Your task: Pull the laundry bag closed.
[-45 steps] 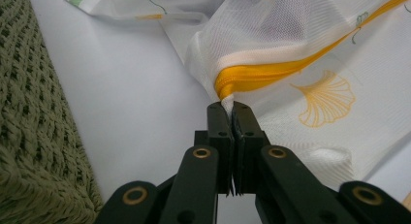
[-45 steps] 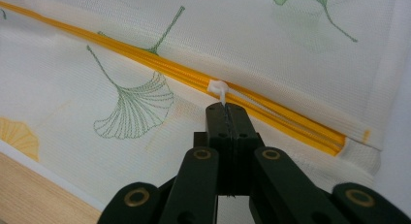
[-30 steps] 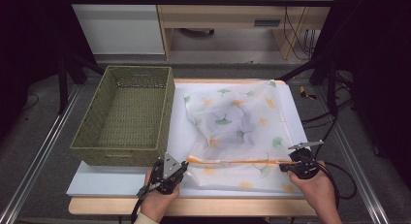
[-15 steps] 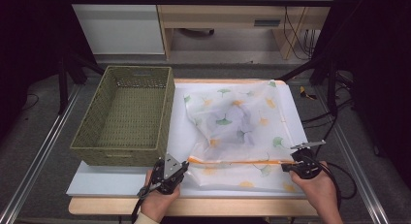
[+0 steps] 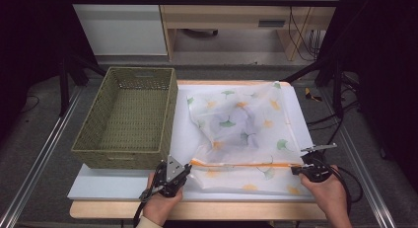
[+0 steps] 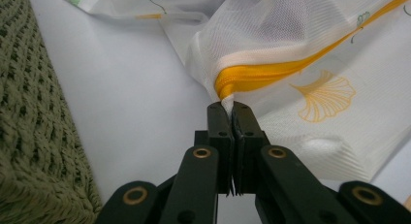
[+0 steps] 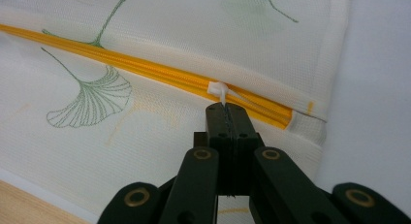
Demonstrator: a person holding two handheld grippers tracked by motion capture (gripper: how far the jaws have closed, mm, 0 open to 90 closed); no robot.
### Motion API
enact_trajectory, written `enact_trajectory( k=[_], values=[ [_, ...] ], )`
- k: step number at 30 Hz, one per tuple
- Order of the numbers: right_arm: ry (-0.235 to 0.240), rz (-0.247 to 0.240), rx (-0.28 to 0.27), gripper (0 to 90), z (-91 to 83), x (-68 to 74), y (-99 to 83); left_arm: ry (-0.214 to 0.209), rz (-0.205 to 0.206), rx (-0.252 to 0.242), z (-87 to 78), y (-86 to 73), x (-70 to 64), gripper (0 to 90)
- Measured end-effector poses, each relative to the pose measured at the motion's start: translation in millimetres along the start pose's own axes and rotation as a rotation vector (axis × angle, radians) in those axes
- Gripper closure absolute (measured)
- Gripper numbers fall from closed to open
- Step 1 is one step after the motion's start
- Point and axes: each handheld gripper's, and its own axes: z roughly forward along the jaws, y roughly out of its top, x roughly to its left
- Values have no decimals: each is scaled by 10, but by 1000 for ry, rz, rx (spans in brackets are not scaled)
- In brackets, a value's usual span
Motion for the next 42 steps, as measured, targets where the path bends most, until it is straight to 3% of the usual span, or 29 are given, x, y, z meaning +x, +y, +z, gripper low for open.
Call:
enact_trajectory(
  k=[17,25,30,42],
  values=[
    [-35,41,-3,900,-27,-180,-52,10,-5,7,8,-11,22,883],
    [-40,50,3,900,-27,-188,-60,10,3,13,20,-13,-2,883],
    [-67,55,5,900,-26,-225,-74,19,-3,17,17,-20,17,883],
    [-55,63,-2,900,-25,-258,-86,11,-5,19,32,-30,15,882]
  ],
)
